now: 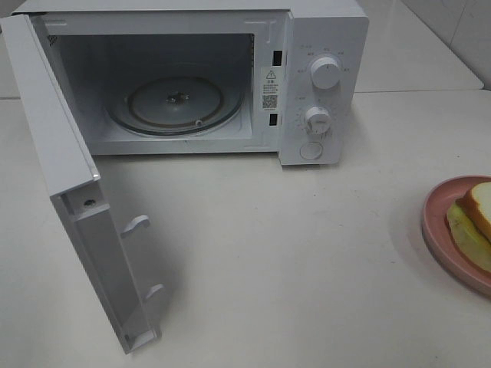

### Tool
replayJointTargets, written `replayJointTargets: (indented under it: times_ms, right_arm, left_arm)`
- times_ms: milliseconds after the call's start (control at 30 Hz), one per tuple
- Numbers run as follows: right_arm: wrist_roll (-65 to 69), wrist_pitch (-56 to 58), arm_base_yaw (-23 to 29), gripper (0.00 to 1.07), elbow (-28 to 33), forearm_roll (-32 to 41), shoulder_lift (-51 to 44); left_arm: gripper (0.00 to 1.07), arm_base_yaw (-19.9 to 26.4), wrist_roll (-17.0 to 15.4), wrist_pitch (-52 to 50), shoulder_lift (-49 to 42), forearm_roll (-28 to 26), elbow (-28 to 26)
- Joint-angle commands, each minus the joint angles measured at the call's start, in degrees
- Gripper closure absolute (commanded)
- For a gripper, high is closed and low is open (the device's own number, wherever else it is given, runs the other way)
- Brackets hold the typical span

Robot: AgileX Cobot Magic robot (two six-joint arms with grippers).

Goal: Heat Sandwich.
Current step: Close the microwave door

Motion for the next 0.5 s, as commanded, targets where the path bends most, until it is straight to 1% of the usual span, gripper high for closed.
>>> replayJointTargets:
  times_ms: [33, 100, 133, 200, 233, 267, 367, 500]
  right_arm:
    - [-1.66, 0.69, -4.58, 0.31, 1.20, -0.57, -4.87]
    - [-1.49, 0.69, -7.39, 0.31, 2.86, -0.46, -9.28]
    - [-1.49, 0.69, -7.39, 0.31, 2.86, -0.46, -9.28]
    - [-1.55, 0.69, -9.05, 0.31, 4.18, -0.46, -11.75]
    - [-1.55, 0.69, -11.06, 0.31, 5.21, -0.34, -13.87]
    - [-1.55, 0.69, -11.06, 0.31, 5.21, -0.34, -13.87]
    - [-1.55, 0.34, -14.27, 0.31, 6.42, -0.29, -17.02]
    - [-1.55, -1.09, -16.16, 0.31, 6.59, -0.17, -18.79]
  left_arm:
    - [0.05, 0.11, -0.29, -0.06, -1.32, -0.34, 0.17]
    - [0.05, 0.11, -0.29, -0.06, -1.32, -0.34, 0.17]
    - [0.05, 0.11, -0.29, -0.06, -1.32, -0.34, 0.17]
    - [0.05, 0.11, -0.29, -0.06, -1.32, -0.34, 0.17]
    - [0.05, 0.11, -0.29, -0.06, -1.32, -0.34, 0.17]
    - [0.05, 0.11, -0.29, -0.06, -1.32, -0.34, 0.17]
    - [0.05, 0.11, -0.29, -0.06, -1.32, -0.34, 0.17]
    - [0.05, 0.11, -0.29, -0.06, -1.32, -0.34, 0.17]
